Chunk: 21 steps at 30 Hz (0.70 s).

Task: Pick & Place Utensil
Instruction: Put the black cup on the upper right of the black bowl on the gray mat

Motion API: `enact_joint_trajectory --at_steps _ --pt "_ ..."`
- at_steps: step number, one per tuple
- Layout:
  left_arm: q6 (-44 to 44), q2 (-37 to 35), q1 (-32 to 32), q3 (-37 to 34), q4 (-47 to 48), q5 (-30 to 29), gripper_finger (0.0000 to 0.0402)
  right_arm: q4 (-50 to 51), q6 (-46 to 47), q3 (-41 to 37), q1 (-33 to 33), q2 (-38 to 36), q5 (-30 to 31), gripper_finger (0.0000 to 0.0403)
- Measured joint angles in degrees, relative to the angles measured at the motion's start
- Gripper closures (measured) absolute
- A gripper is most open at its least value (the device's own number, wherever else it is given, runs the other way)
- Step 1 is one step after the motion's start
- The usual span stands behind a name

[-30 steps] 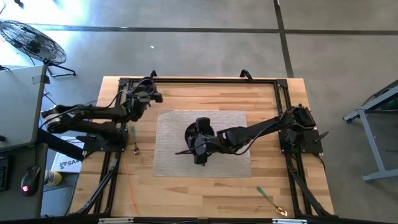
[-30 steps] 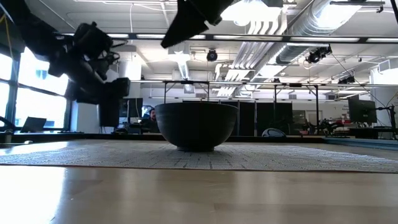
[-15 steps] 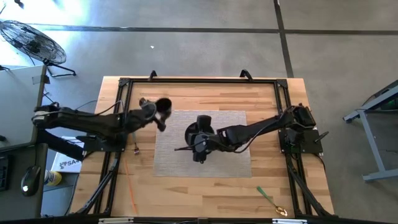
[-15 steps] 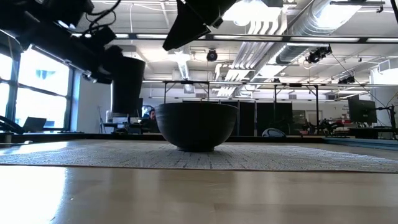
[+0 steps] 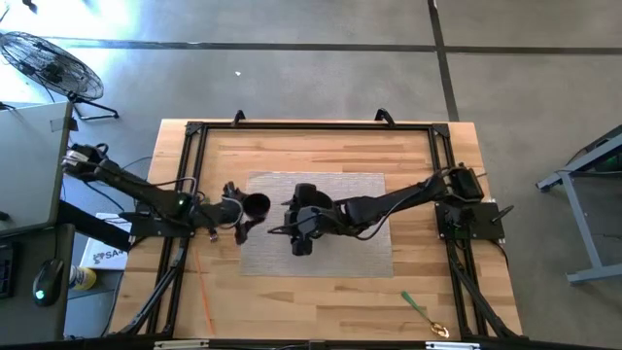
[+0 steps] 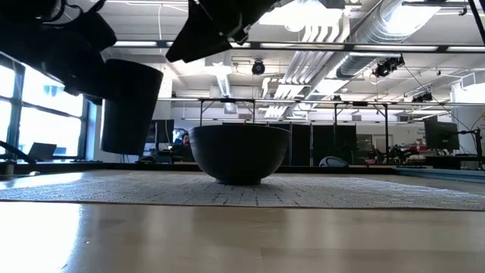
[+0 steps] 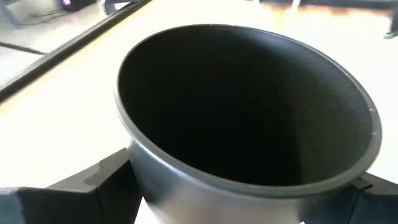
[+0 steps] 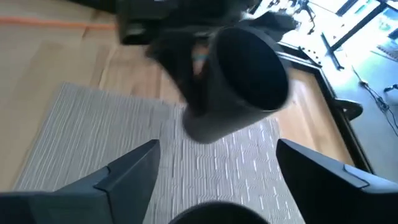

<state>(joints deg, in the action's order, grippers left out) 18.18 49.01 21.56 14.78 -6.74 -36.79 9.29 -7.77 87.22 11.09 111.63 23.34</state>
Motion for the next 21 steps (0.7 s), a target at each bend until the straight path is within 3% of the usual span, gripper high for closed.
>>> enact_joint_trajectory --at_steps 6,12,17,21 --pt "-2.9 0.0 4.9 -5.3 -13.5 0.3 0.0074 -6.5 1.1 0.0 -2.1 2.3 -6.9 0.0043" --pt "-3.4 0.7 5.1 -5.7 -13.5 0.7 0.0048 -12.9 4.5 0.0 -4.0 5.8 -11.1 0.0006" --pt "-3.6 2.3 5.1 -5.7 -14.1 -0.2 0.0016 -18.1 5.7 0.0 -5.8 7.8 -20.6 0.0010" --pt "-5.6 3.0 5.1 -5.7 -17.5 0.1 0.0014 -24.0 4.2 0.1 -6.7 11.2 -23.1 0.0009"
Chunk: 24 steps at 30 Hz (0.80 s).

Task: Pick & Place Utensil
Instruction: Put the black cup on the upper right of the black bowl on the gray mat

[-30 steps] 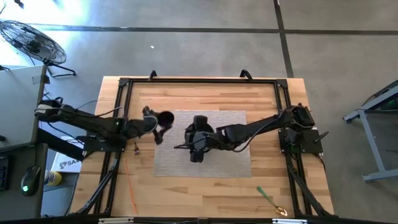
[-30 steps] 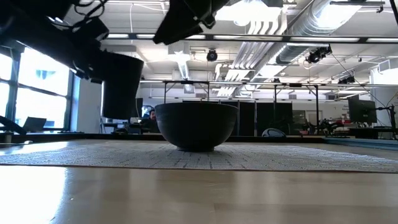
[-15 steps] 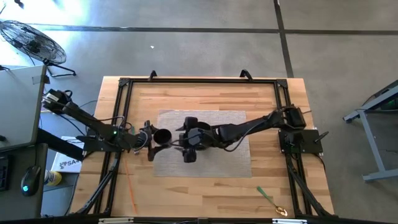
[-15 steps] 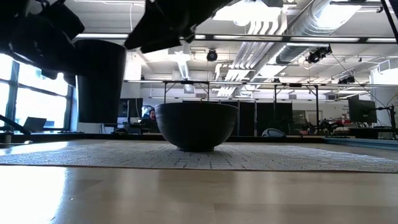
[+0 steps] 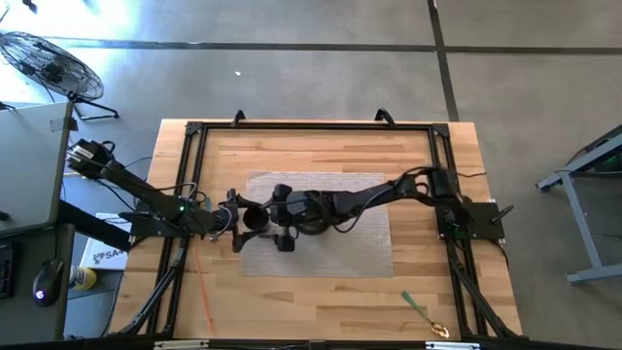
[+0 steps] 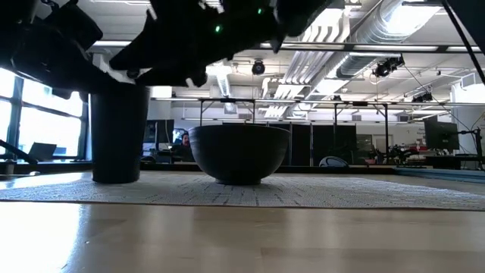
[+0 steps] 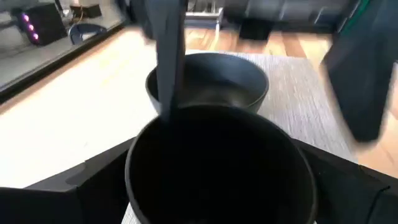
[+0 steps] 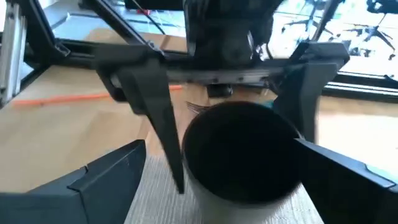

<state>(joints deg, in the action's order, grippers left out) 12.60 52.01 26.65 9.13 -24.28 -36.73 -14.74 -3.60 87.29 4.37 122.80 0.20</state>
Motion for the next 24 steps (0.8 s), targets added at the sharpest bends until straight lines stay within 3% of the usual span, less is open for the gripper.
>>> enact_joint_trajectory --at_steps 7,24 --pt "-0.4 0.0 0.0 0.0 0.4 0.3 0.0013 -2.9 0.1 0.2 -1.3 2.6 -1.9 0.0010" --pt "-1.3 -0.4 0.0 0.7 1.3 1.8 0.0012 0.6 0.1 -0.2 -0.4 -1.0 2.0 0.0012"
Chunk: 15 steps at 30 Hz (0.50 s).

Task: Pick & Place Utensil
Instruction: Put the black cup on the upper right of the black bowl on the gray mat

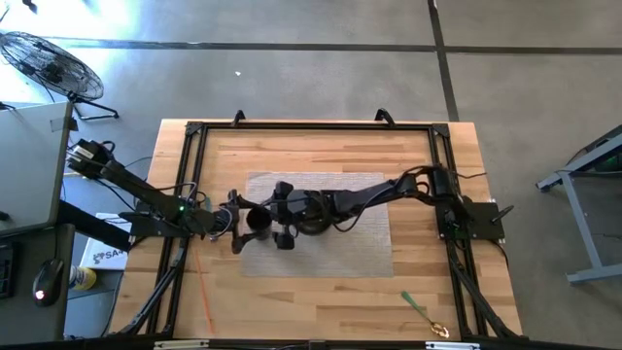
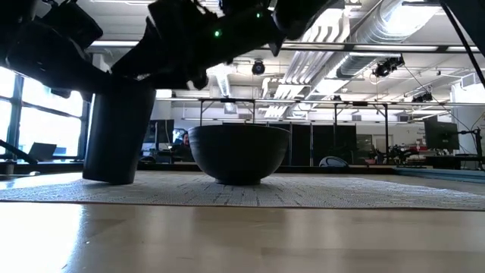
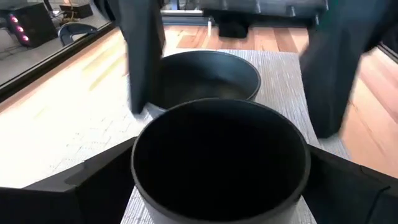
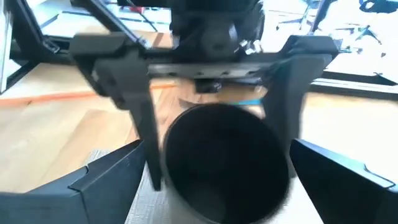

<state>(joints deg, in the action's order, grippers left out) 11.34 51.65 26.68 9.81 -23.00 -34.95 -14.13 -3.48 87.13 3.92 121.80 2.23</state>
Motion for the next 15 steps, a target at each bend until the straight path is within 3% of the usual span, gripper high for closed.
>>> enact_joint_trajectory --at_steps 15 --pt "-1.1 -0.4 0.0 6.2 9.7 1.9 0.0012 5.3 -0.5 0.0 0.4 -1.3 1.5 0.0012"
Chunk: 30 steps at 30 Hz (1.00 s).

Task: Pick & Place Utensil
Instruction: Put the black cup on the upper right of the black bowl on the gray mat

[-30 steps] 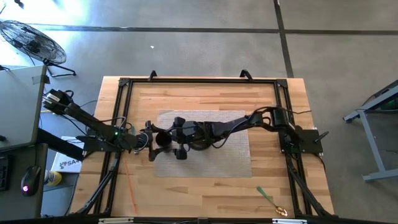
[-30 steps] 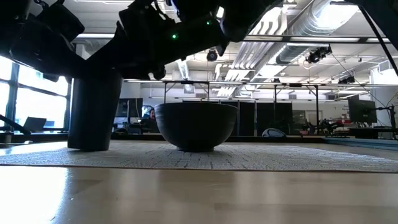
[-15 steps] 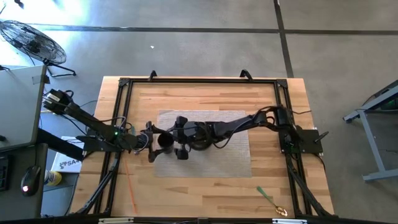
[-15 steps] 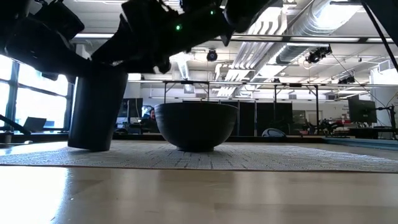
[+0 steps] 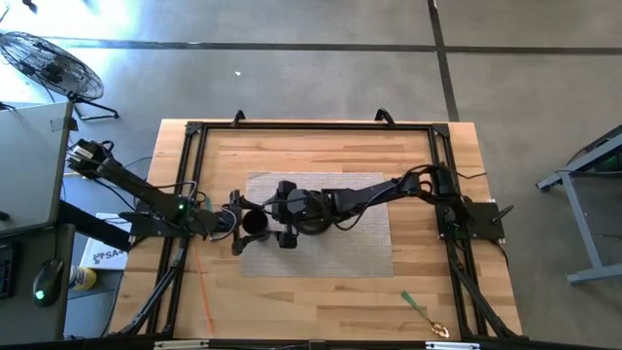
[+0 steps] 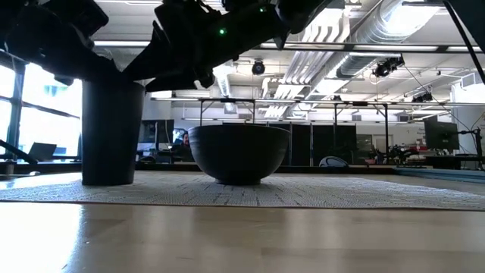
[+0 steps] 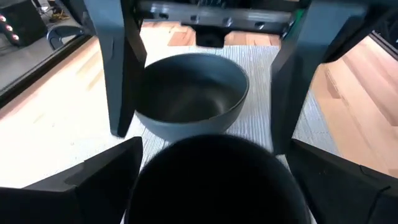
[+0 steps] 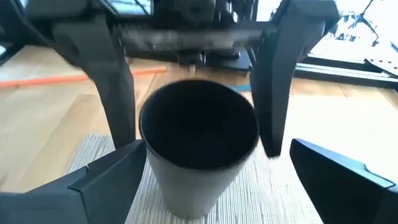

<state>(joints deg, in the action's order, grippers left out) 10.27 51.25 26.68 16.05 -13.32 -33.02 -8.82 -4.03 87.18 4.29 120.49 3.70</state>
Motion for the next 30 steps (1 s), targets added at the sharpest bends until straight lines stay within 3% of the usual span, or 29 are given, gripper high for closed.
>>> enact_joint_trajectory --at_steps 9,13,17,22,30 --pt "-2.7 -4.2 0.0 10.8 15.9 -0.8 0.0012 7.7 1.5 0.1 0.4 -1.7 -0.5 0.0012" --pt "-1.9 -7.1 0.0 17.3 28.1 -0.9 0.0012 7.2 2.5 0.1 0.4 -1.1 -1.1 0.0012" --pt "7.6 -9.8 0.0 22.1 44.7 -0.5 0.0012 5.7 2.6 0.1 0.4 0.8 -0.3 0.0009" --pt "21.9 -11.5 1.8 21.4 58.7 1.8 0.0012 2.3 2.4 0.1 0.3 1.6 -1.8 0.0004" --pt "34.4 -11.0 10.0 15.2 61.0 1.0 0.0012 -1.8 1.2 0.0 -0.5 4.4 -3.3 0.0003"
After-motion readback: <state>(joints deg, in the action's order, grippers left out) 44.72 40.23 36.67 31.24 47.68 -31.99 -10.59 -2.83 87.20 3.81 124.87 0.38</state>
